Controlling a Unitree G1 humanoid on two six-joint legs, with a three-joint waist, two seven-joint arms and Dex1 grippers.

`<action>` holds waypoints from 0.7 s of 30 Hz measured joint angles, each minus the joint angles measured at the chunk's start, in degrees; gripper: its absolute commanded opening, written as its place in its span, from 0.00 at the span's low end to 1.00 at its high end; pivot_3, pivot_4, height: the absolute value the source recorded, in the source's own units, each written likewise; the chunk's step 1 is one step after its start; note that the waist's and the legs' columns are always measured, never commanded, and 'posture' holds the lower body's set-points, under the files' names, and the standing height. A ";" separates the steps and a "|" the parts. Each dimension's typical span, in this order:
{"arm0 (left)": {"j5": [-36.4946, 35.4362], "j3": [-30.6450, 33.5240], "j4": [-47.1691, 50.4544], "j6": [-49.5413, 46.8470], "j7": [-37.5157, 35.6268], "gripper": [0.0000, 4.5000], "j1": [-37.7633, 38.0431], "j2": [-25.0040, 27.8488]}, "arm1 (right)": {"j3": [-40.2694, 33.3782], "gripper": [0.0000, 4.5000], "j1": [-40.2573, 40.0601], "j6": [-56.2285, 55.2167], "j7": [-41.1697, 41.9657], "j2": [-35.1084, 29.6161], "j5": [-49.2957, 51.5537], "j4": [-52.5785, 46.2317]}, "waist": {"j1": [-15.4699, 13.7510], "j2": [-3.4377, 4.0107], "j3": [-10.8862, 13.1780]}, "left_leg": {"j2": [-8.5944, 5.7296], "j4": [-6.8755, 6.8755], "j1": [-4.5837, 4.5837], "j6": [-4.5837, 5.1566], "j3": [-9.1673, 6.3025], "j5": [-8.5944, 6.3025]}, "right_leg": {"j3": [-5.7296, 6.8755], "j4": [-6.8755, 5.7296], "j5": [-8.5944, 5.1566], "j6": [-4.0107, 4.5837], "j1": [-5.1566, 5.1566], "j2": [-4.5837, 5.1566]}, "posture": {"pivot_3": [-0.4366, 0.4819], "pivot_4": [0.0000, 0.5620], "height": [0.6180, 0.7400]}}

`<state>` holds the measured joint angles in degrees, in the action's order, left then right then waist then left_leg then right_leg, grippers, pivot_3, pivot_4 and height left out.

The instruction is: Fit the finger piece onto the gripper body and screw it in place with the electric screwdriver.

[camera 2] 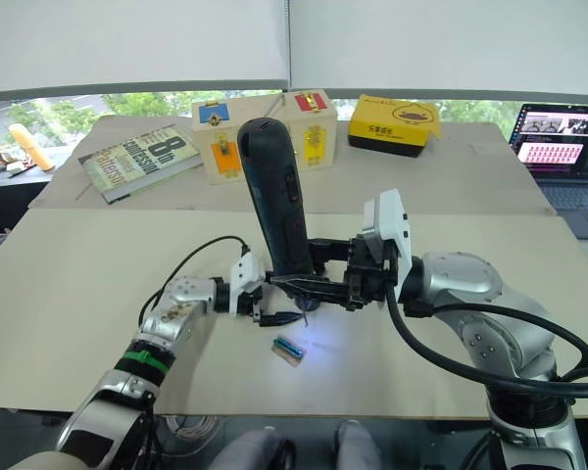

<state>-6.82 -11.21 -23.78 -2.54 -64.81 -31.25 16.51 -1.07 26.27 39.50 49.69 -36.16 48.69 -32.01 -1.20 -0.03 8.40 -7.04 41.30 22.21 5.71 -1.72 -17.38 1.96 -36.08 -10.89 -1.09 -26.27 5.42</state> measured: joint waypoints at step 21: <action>1.45 -3.92 -13.08 8.96 -0.75 0.54 -9.40 -5.45 | 0.23 0.42 0.06 0.00 -0.32 0.54 -0.16 0.48 | -0.68 -0.01 0.00 | -0.08 0.03 -0.03 0.00 0.00 0.01 | 0.17 0.02 0.02 -0.03 0.06 0.06 | 0.48 0.27 1.00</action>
<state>-5.38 -15.13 -36.86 6.42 -65.55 -40.65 11.07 -0.84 26.32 39.50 49.37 -35.61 48.53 -31.53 -1.88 -0.04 8.40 -7.12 41.33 22.17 5.71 -1.72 -17.38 2.13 -36.06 -10.88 -1.12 -26.21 5.48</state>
